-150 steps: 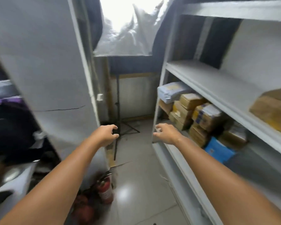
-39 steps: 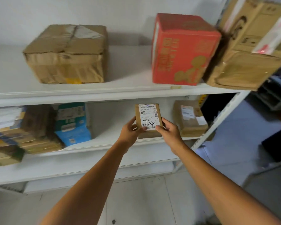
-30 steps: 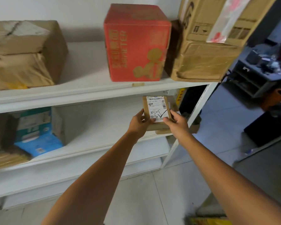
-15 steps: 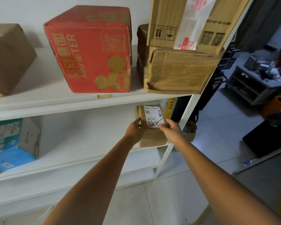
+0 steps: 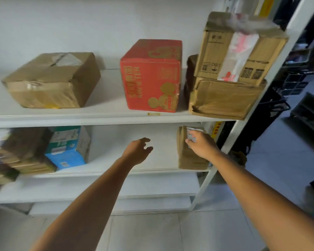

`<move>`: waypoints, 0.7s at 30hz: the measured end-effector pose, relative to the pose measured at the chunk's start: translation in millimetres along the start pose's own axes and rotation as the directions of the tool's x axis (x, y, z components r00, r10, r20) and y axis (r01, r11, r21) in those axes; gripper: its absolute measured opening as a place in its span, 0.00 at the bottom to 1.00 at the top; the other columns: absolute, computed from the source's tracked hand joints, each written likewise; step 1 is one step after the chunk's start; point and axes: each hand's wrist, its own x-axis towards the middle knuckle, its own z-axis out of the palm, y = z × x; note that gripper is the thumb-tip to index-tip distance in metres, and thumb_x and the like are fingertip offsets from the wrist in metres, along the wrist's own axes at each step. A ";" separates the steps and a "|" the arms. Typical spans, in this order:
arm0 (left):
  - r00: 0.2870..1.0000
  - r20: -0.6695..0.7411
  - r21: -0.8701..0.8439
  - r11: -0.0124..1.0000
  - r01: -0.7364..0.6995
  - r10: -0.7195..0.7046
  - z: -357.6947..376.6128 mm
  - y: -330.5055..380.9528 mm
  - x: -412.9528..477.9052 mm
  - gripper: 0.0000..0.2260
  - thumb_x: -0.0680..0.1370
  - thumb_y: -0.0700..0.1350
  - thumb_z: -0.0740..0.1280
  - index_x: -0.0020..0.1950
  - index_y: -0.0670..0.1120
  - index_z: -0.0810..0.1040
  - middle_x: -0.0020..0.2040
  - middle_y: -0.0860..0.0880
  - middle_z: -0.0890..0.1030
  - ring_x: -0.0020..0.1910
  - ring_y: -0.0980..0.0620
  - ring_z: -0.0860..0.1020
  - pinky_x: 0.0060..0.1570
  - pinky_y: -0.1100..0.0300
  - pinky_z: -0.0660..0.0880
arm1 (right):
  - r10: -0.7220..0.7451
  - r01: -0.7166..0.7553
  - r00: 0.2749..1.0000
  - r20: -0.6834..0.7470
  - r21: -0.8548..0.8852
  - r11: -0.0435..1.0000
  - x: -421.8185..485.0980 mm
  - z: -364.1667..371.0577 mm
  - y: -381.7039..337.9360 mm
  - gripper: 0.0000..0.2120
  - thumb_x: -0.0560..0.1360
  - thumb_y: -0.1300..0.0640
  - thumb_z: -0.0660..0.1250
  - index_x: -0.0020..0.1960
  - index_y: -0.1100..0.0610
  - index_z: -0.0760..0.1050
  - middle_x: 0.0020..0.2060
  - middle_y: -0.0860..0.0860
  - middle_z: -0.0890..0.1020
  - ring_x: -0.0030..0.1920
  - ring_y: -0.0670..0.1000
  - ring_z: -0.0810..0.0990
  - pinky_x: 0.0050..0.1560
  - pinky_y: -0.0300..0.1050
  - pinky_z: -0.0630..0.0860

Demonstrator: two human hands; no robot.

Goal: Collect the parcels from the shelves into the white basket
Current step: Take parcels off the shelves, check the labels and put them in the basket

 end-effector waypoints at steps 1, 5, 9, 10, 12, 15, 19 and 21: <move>0.999 -0.022 0.012 1.000 0.027 -0.026 -12.5 -15.5 -10.4 0.19 0.78 0.54 0.65 0.69 0.53 0.72 0.62 0.48 0.78 0.61 0.48 0.76 0.56 0.58 0.71 | -0.028 0.028 0.999 0.020 -0.008 1.000 0.0 7.7 -17.9 0.21 0.78 0.48 0.63 0.70 0.53 0.70 0.64 0.56 0.78 0.63 0.58 0.76 0.60 0.49 0.73; 0.990 -0.086 0.048 0.992 0.118 -0.114 -55.3 -78.6 -51.1 0.19 0.78 0.52 0.65 0.69 0.51 0.72 0.63 0.46 0.78 0.61 0.47 0.76 0.59 0.57 0.71 | -0.126 0.127 0.984 0.129 0.006 0.992 -1.4 49.0 -87.0 0.23 0.78 0.48 0.64 0.70 0.54 0.70 0.65 0.56 0.76 0.63 0.58 0.76 0.62 0.48 0.73; 0.964 -0.166 0.079 0.972 0.223 -0.208 -95.5 -151.9 -87.1 0.19 0.78 0.52 0.65 0.69 0.49 0.72 0.62 0.44 0.79 0.61 0.44 0.75 0.59 0.55 0.71 | -0.211 0.209 0.951 0.226 0.033 0.977 -2.8 103.0 -157.9 0.23 0.77 0.48 0.64 0.70 0.54 0.70 0.65 0.56 0.77 0.63 0.57 0.75 0.62 0.48 0.72; 0.955 -0.186 0.078 0.966 0.247 -0.230 -103.8 -167.2 -92.2 0.19 0.78 0.51 0.66 0.68 0.49 0.73 0.62 0.44 0.79 0.61 0.44 0.75 0.59 0.55 0.72 | -0.222 0.219 0.944 0.244 0.038 0.975 -3.1 114.8 -172.1 0.23 0.77 0.48 0.64 0.71 0.54 0.69 0.65 0.56 0.76 0.64 0.57 0.75 0.63 0.48 0.72; 0.939 -0.212 0.070 0.955 0.290 -0.269 -122.4 -201.6 -101.0 0.19 0.78 0.51 0.65 0.68 0.49 0.73 0.62 0.45 0.79 0.62 0.45 0.75 0.59 0.55 0.72 | -0.237 0.232 0.930 0.281 0.051 0.971 -2.4 142.8 -204.5 0.23 0.78 0.49 0.64 0.71 0.53 0.69 0.66 0.56 0.76 0.64 0.57 0.75 0.64 0.48 0.71; 0.927 -0.233 0.047 0.949 0.311 -0.292 -142.1 -245.8 -105.6 0.19 0.79 0.50 0.65 0.68 0.47 0.73 0.63 0.45 0.78 0.60 0.46 0.77 0.59 0.55 0.74 | -0.249 0.241 0.915 0.318 0.065 0.968 2.0 180.9 -245.6 0.23 0.78 0.48 0.64 0.71 0.53 0.69 0.66 0.55 0.76 0.65 0.56 0.75 0.64 0.47 0.71; 0.923 -0.241 0.013 0.950 0.313 -0.300 -155.4 -294.8 -90.5 0.17 0.79 0.48 0.65 0.67 0.45 0.73 0.64 0.43 0.77 0.59 0.45 0.77 0.57 0.53 0.76 | -0.239 0.223 0.908 0.344 0.087 0.971 17.4 228.9 -288.4 0.23 0.78 0.48 0.65 0.71 0.54 0.70 0.65 0.54 0.77 0.64 0.55 0.76 0.61 0.44 0.70; 0.922 -0.242 -0.008 0.951 0.311 -0.303 -157.0 -313.0 -77.5 0.18 0.79 0.48 0.64 0.69 0.45 0.72 0.64 0.43 0.77 0.59 0.45 0.77 0.58 0.53 0.76 | -0.225 0.201 0.912 0.343 0.103 0.974 28.4 249.3 -303.9 0.23 0.77 0.47 0.65 0.70 0.54 0.70 0.64 0.54 0.77 0.63 0.55 0.76 0.59 0.43 0.70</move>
